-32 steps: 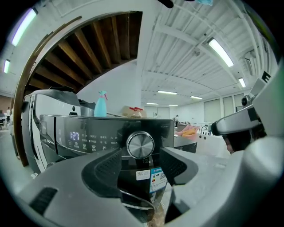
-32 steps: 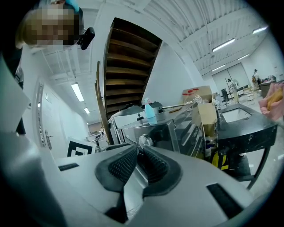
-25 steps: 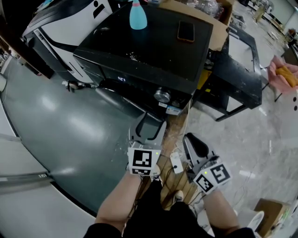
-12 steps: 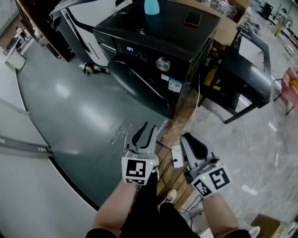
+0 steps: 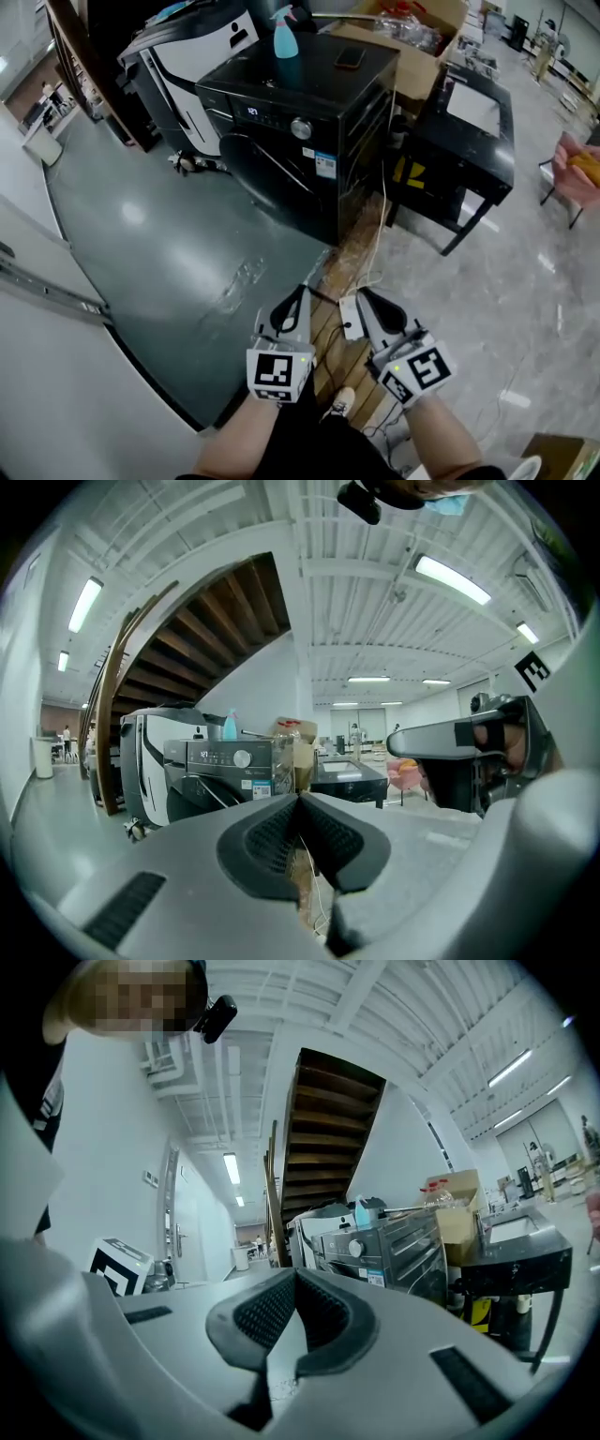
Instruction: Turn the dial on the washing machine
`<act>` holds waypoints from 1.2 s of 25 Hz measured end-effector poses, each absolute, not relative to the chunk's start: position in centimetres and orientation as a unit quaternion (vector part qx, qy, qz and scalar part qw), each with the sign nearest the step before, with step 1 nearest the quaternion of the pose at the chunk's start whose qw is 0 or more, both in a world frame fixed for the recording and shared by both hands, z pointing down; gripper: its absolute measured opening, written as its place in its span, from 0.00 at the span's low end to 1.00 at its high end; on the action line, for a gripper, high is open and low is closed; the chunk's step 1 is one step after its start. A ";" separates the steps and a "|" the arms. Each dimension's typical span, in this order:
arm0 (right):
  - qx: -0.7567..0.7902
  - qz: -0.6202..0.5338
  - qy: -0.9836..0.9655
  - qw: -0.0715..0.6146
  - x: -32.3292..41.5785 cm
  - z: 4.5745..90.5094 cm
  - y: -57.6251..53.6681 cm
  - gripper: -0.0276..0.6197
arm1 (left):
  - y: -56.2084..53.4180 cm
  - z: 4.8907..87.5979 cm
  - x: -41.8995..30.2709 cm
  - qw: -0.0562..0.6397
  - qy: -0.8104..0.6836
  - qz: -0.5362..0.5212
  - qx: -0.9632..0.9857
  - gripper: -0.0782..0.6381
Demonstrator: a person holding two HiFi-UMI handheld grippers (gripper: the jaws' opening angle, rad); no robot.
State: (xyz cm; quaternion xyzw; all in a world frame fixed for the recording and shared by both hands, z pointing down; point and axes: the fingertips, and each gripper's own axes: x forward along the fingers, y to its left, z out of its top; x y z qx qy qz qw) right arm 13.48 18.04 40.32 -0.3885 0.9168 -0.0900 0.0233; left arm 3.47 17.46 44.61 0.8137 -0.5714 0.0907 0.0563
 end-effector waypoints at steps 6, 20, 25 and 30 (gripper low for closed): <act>-0.380 -0.076 0.922 0.017 12.9 37.8 21.9 0.04 | 22.3 40.7 3.4 0.037 -0.574 0.079 0.814 0.12; -0.364 -0.088 0.927 -0.002 8.2 38.1 23.1 0.04 | 25.6 39.5 -1.5 0.045 -0.590 0.068 0.804 0.12; -0.359 -0.094 0.928 -0.010 7.5 39.3 23.2 0.04 | 26.2 39.9 -2.2 0.055 -0.590 0.074 0.802 0.12; -0.359 -0.100 0.928 -0.017 7.7 39.8 23.4 0.04 | 26.2 39.9 -2.0 0.047 -0.589 0.072 0.804 0.12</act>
